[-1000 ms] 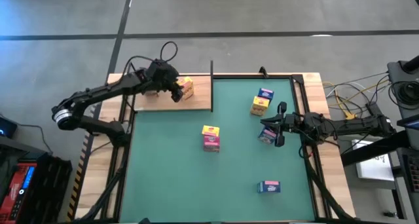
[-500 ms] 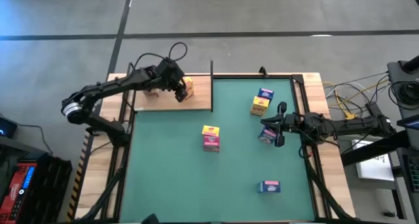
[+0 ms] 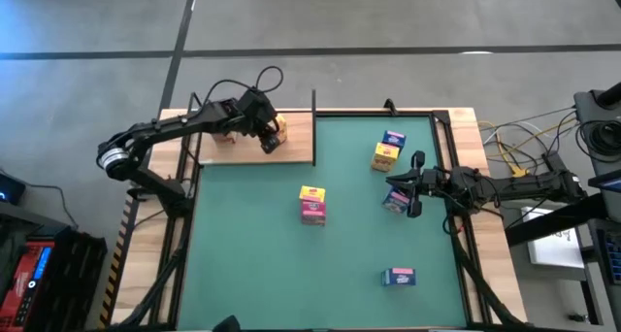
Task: Stack cereal on shelf
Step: Put the bottom yellow cereal box on the shelf
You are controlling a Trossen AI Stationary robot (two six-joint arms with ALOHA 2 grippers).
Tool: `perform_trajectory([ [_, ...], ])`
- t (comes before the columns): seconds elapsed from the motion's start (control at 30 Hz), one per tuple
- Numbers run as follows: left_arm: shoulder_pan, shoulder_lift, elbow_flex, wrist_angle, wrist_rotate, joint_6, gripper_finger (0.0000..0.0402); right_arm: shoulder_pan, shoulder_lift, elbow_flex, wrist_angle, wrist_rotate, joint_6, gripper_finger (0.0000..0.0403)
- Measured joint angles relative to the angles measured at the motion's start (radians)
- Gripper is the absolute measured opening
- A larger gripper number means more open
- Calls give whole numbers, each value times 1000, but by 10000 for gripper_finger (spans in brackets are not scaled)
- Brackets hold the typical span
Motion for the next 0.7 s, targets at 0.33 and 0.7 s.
perform_trajectory([
  [0.33, 50, -33, 0, -49, 62, 231, 131, 0, 0, 0, 0, 0, 0, 22],
  [0.7, 173, -36, 0, -50, 136, 435, 137, 0, 0, 0, 0, 0, 0, 22],
])
